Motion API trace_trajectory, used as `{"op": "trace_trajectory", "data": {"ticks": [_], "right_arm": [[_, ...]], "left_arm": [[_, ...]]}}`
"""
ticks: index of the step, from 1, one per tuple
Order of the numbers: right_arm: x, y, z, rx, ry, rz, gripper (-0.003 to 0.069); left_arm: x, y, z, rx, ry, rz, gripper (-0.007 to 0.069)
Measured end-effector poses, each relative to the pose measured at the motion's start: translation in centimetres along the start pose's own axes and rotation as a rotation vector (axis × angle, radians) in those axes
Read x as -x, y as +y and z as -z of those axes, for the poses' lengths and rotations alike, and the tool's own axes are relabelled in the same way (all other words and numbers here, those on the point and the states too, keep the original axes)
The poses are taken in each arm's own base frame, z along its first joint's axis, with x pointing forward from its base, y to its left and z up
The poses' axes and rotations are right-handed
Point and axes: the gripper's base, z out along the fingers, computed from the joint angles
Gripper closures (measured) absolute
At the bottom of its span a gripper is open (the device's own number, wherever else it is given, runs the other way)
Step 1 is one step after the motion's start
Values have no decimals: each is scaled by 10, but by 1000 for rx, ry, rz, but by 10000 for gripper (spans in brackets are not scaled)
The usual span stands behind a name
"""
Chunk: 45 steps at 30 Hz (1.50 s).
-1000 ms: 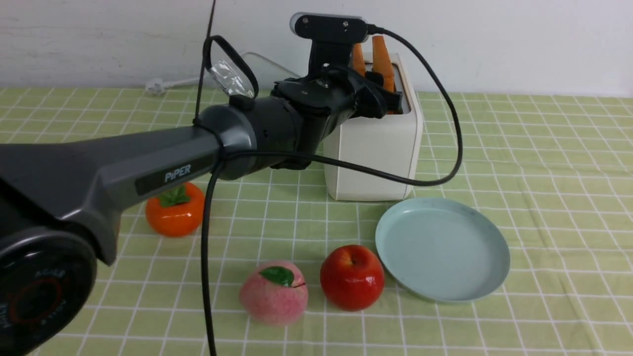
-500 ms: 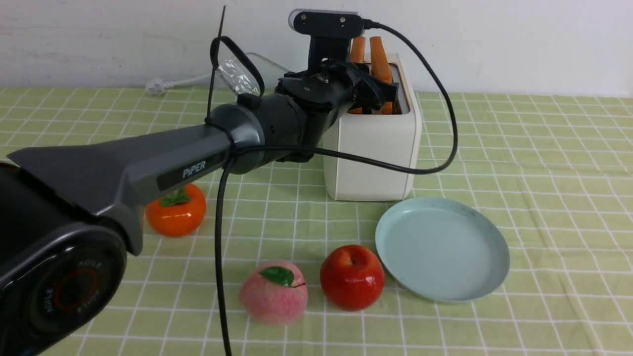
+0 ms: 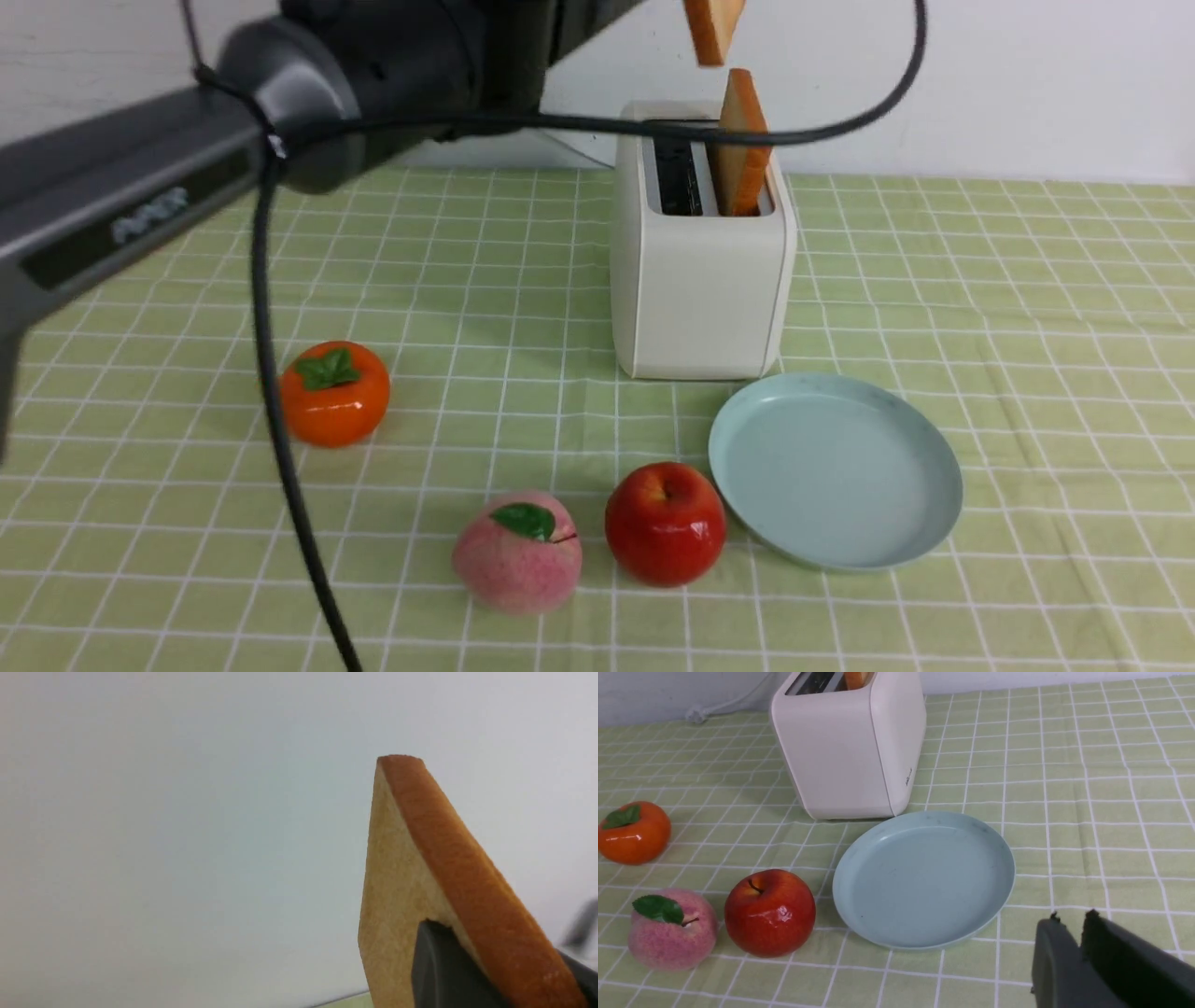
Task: Take toasted bread from bread machine on green coffee tablecloth place on plate.
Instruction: 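Place the slice of bread on the plate with the left gripper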
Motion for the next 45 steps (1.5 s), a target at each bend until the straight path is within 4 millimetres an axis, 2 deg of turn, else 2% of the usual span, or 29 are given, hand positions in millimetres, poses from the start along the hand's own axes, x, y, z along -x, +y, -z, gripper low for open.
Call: {"op": "trace_trajectory", "data": {"ticks": [2,4,6,8,11,12,16,17,18,19,21,25,33,37,38,39,45], "right_arm": [[0,0,0,2,0,-5,571],[0,1,0,5,-1,-10,571],[1,1,1,9,3,-10,571],[6,4,5,19,19,-3,571],[14,9,13,32,48,18,571],[14,9,13,32,48,18,571],[19,12,19,44,77,30,571],[18,12,19,46,86,30,571],[18,12,19,46,89,30,571],[16,13,19,49,112,32,571],[12,13,20,53,147,47,571],[8,13,21,59,195,67,571],[7,13,21,62,210,79,571],[7,14,21,68,209,75,571],[7,14,21,68,209,75,571],[7,14,21,75,208,68,571],[7,17,21,97,205,59,571]], "left_arm": [[9,-16,12,-154,30,8,515],[2,-29,19,-303,108,28,515],[-7,-35,22,-374,174,60,515],[-40,-40,23,-444,360,130,515],[-92,-41,16,-430,605,195,515],[-99,-40,14,-423,626,188,515],[-170,-46,2,-360,832,218,515],[-182,-46,0,-348,855,227,515],[-184,-46,0,-345,857,230,515],[-197,-45,-4,-324,872,240,515],[-207,-41,-8,-291,865,254,515],[-213,-36,-14,-236,834,293,515],[-213,-35,-14,-227,828,299,501],[-214,-36,-13,-239,847,301,376],[-214,-36,-13,-240,848,301,367],[-215,-36,-12,-243,855,290,277],[-215,-33,-11,-247,867,193,99]]}}
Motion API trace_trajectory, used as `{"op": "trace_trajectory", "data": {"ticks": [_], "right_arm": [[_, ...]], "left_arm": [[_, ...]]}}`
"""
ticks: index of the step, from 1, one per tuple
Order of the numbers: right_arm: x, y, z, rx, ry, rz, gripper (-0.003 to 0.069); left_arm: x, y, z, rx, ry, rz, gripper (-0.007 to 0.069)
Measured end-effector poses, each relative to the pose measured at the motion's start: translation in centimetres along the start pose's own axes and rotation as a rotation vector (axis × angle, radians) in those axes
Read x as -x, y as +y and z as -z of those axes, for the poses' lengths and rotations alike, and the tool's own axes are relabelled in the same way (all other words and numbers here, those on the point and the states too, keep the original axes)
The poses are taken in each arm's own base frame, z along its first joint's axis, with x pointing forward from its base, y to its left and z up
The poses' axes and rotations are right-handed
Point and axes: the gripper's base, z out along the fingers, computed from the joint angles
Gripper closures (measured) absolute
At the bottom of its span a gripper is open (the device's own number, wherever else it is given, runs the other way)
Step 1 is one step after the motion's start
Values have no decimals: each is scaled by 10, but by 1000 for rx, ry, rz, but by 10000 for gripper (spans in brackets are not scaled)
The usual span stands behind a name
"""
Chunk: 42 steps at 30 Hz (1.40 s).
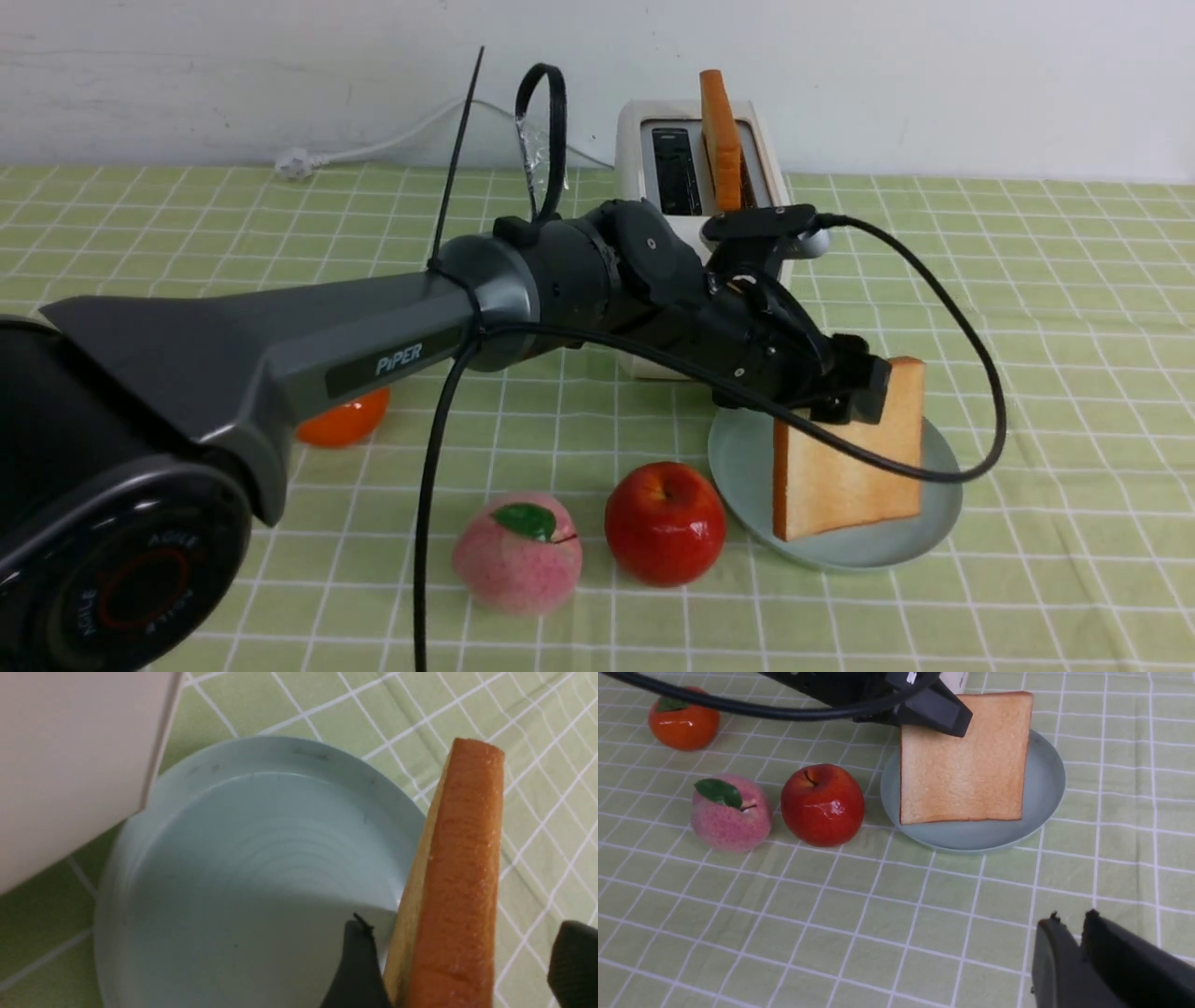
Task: Take toasted bread from bread machine on green coffee tablecloth place on plate.
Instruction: 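Place the slice of bread on the plate with the left gripper, then grasp the toast slice in the toaster and pull it up out of the slot with the right gripper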
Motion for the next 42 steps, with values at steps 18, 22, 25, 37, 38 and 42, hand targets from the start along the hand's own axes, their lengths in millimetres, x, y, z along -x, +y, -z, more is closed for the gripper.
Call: {"op": "trace_trajectory", "data": {"ticks": [18,22,25,37,38,42], "right_arm": [[1,1,0,13,-7,31,571],[5,0,-5,12,19,21,571],[10,-1,-11,10,47,11,571],[97,-10,-91,80,83,-19,571],[102,-10,-98,99,83,-21,571],[132,-5,-136,191,96,-14,571]], "left_arm": [[35,-30,65,36,-117,-194,403],[40,-55,112,2,-71,-251,638],[37,-65,139,0,-48,-229,638],[-77,-64,272,107,-303,-196,638],[-90,-62,280,115,-337,-194,638],[-131,-50,299,143,-456,-189,638]]}}
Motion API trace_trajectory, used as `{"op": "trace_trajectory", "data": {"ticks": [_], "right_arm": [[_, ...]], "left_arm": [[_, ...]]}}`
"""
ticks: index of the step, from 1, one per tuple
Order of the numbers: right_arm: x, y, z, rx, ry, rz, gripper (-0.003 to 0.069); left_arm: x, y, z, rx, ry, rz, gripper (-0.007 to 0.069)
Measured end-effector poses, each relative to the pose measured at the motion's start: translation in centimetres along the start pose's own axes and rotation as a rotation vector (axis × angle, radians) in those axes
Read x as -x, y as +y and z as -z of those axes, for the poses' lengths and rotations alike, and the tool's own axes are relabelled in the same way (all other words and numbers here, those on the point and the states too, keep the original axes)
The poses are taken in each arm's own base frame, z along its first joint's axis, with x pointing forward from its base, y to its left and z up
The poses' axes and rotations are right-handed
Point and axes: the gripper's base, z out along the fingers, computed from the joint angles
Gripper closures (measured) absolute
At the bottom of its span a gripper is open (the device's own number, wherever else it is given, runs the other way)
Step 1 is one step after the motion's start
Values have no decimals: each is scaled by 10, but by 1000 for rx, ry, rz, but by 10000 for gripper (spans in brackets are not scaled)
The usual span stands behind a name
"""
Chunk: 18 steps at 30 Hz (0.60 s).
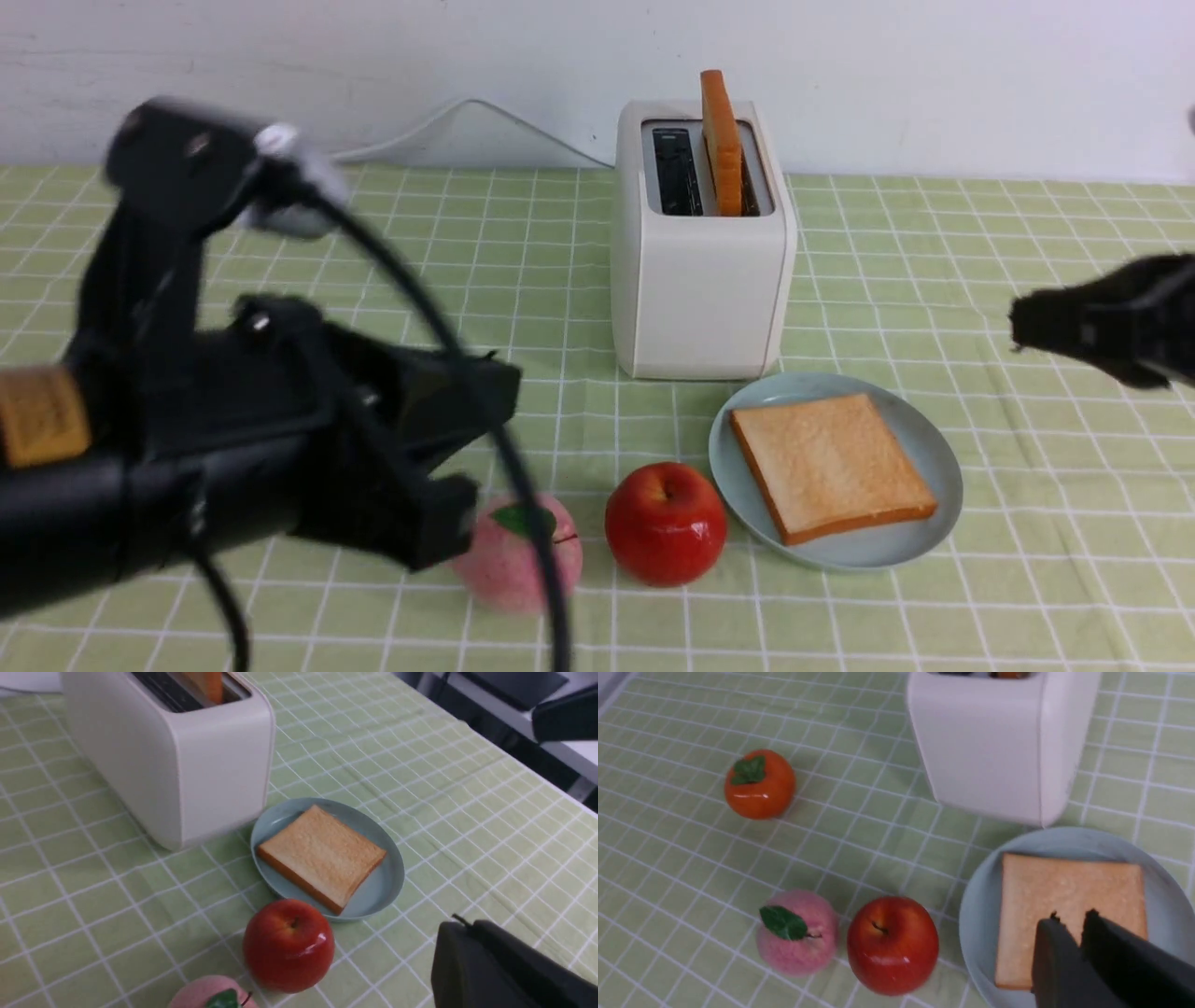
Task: Take toasted bread from bread machine on green coffee tablecloth place on plate.
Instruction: 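Grasp the toast slice in the toaster and pull it up out of the slot with the right gripper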
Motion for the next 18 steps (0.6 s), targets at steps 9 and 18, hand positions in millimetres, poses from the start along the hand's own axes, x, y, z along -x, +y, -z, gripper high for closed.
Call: {"op": "trace_trajectory", "data": {"ticks": [9,18], "right_arm": [[69,16,-81,48,-20,209,536],[117,-4,-148,-90,-74,216,190]], "left_arm": [[-62,16,31,55,-73,-31,638],[-74,22,31,82,-90,-38,638]]}}
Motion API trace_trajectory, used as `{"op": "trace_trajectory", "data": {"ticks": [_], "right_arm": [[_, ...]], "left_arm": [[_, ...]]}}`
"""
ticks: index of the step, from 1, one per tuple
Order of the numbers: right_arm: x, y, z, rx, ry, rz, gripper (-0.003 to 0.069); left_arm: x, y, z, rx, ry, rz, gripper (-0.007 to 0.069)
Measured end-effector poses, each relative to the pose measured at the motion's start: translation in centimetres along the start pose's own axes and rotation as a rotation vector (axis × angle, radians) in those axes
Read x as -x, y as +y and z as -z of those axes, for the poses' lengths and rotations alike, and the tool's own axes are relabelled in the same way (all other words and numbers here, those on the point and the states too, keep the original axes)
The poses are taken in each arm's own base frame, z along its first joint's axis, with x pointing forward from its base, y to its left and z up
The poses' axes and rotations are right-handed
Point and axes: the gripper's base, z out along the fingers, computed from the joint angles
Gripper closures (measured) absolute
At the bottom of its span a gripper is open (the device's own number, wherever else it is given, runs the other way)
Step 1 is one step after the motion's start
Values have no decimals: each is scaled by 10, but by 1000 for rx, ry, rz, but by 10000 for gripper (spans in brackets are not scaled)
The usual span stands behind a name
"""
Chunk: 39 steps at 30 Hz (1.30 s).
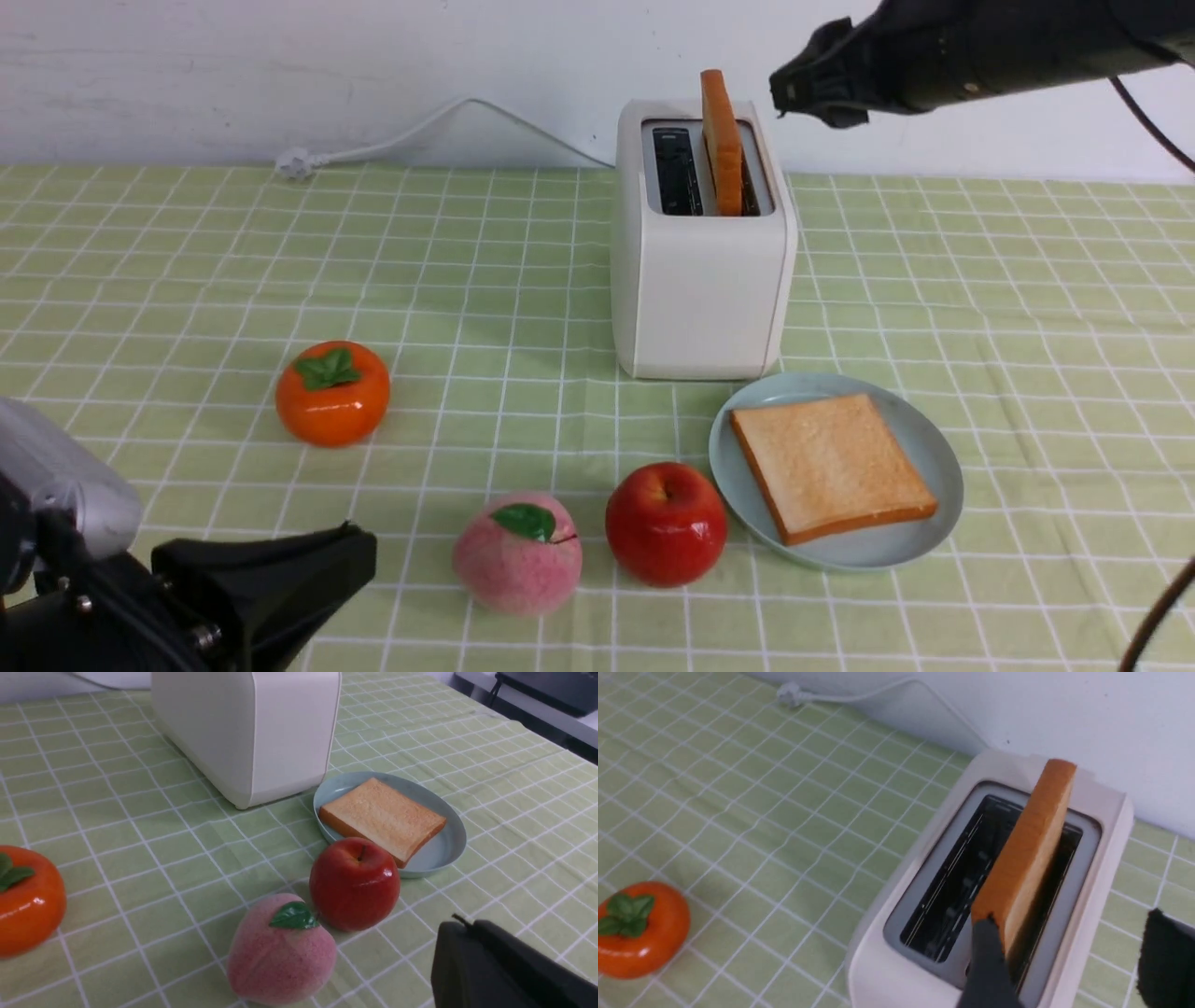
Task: Take toasted bread from bread machine on green coffee tablecloth place on plate.
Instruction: 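Grasp the toast slice in the toaster and pull it up out of the slot with the right gripper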
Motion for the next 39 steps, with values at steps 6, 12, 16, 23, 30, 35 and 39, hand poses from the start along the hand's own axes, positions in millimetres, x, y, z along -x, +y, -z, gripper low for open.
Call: {"op": "trace_trajectory", "data": {"ticks": [6,12,16,23,30,35,39], "right_arm": [[-17,-13,-55,-14,43,-68,15],[-33,-22,-89,-33,34,-103,53],[-36,-25,-95,-49,11,-105,129],[-40,-26,-102,-53,11,-111,309],[-38,-24,-102,-50,-10,-123,501],[-37,-23,-102,-52,-17,-122,533],[-36,-23,-102,-54,-25,-122,533]], "left_arm": [[1,0,0,4,-16,2,638],[3,1,0,8,-28,2,638],[3,1,0,8,-29,1,638],[3,1,0,9,-32,2,638],[4,1,0,11,-40,2,638],[4,1,0,11,-40,2,638],[4,1,0,13,-45,2,638]]}}
